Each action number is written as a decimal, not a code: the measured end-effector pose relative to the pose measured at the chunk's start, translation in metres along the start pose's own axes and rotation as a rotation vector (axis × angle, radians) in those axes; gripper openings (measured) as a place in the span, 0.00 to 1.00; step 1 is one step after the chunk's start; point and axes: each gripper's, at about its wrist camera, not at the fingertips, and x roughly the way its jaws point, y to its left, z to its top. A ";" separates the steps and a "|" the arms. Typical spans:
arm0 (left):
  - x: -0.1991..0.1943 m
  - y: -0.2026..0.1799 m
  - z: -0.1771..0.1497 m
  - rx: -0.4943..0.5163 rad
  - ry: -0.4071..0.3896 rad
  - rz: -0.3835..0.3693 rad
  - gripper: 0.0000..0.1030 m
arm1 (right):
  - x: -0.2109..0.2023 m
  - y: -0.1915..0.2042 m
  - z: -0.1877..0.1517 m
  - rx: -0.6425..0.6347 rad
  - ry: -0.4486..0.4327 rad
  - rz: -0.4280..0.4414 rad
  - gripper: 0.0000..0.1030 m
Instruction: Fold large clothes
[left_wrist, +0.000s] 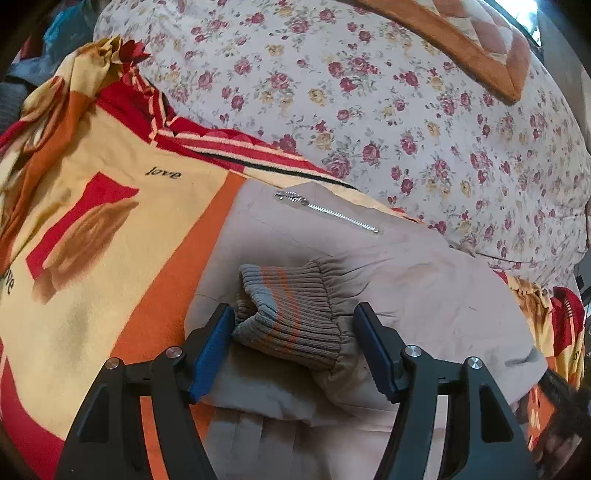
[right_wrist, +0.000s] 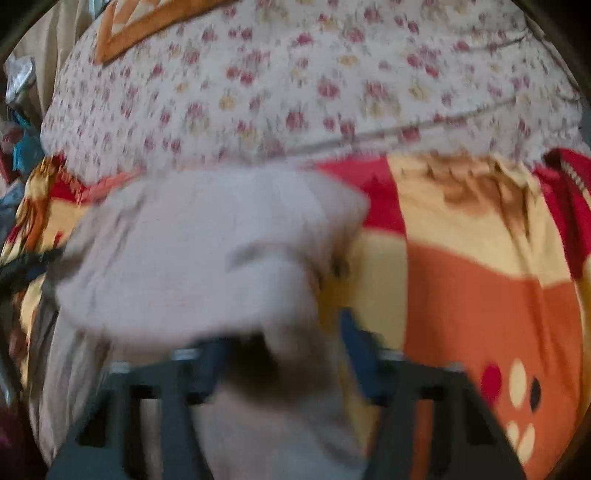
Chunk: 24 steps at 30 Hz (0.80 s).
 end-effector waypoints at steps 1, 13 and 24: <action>-0.001 -0.001 0.000 0.003 -0.001 -0.004 0.60 | 0.000 -0.001 0.003 0.005 -0.012 -0.023 0.11; 0.001 -0.021 -0.010 0.103 0.026 0.002 0.60 | -0.043 -0.053 -0.049 0.171 0.076 -0.082 0.16; 0.002 -0.015 -0.007 0.084 0.005 0.026 0.60 | -0.039 0.002 0.011 0.119 -0.029 0.030 0.39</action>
